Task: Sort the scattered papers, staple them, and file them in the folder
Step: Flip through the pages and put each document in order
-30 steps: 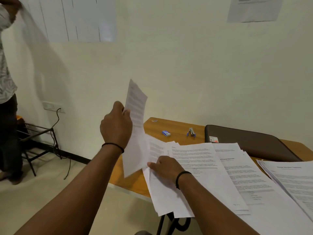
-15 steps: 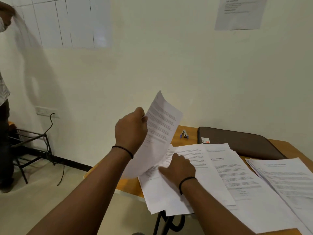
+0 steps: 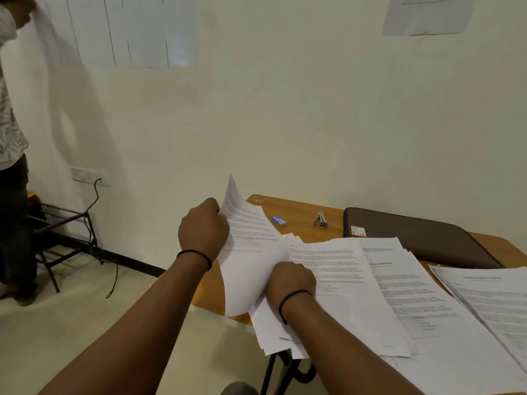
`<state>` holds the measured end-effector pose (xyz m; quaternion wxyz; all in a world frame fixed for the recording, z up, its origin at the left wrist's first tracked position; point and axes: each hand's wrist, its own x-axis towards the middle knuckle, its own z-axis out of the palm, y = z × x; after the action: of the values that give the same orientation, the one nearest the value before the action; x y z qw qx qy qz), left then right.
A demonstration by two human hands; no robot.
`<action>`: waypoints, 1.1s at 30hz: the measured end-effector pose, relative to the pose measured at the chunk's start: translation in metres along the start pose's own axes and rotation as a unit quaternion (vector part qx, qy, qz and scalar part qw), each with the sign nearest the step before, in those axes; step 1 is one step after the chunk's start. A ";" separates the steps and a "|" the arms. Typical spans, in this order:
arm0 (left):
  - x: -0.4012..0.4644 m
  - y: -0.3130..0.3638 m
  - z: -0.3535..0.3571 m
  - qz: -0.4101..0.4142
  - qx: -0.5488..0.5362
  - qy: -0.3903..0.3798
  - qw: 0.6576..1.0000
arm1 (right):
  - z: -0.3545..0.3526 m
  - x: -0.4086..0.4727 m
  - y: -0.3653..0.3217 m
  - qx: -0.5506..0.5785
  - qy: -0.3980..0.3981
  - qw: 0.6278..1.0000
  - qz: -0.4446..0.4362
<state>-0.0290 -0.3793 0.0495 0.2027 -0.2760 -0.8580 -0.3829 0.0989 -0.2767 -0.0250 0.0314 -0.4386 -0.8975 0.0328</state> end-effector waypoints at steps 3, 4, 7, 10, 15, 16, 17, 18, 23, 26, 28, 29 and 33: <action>0.000 -0.013 0.001 -0.043 -0.010 -0.011 0.999 | 0.001 0.000 -0.007 -0.043 0.015 0.999 -0.028; -0.001 -0.017 0.003 -0.052 -0.013 -0.014 0.998 | -0.001 -0.001 -0.009 -0.061 0.015 0.997 -0.036; -0.006 -0.023 0.008 -0.068 -0.040 -0.024 0.997 | -0.006 -0.004 -0.011 -0.092 0.005 0.995 -0.044; -0.006 -0.029 0.012 -0.080 -0.072 -0.032 0.994 | -0.013 -0.001 -0.006 -0.083 0.006 0.995 -0.046; -0.005 -0.045 0.016 -0.126 -0.112 -0.032 0.985 | -0.045 0.009 0.015 -0.046 -0.002 0.999 -0.026; -0.005 -0.048 0.017 -0.138 -0.121 -0.035 0.982 | -0.052 0.012 0.021 -0.042 -0.014 0.999 -0.021; -0.005 -0.049 0.018 -0.148 -0.128 -0.040 0.980 | -0.060 0.016 0.028 -0.039 -0.019 0.999 -0.017; -0.006 -0.050 0.019 -0.155 -0.133 -0.050 0.978 | -0.068 0.020 0.034 -0.034 -0.016 0.999 -0.014; -0.010 -0.049 0.027 -0.201 -0.242 -0.109 0.943 | -0.110 0.013 0.039 0.016 0.067 0.997 -0.020; -0.020 -0.036 0.027 -0.227 -0.379 -0.142 0.886 | -0.117 -0.009 0.017 0.020 0.124 0.986 -0.106; -0.027 -0.022 0.029 -0.245 -0.469 -0.189 0.827 | -0.111 -0.018 -0.001 0.052 0.109 0.981 -0.149; -0.028 -0.017 0.030 -0.253 -0.492 -0.226 0.802 | -0.106 -0.020 -0.009 0.081 0.077 0.981 -0.160; -0.033 -0.003 0.035 -0.276 -0.511 -0.340 0.740 | -0.081 -0.014 -0.011 0.335 -0.150 0.921 -0.131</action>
<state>-0.0106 -0.3646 0.0071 -0.3884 -0.2006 -0.5843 -0.6837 0.1056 -0.2921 0.0560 0.0453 -0.2710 -0.8779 0.3922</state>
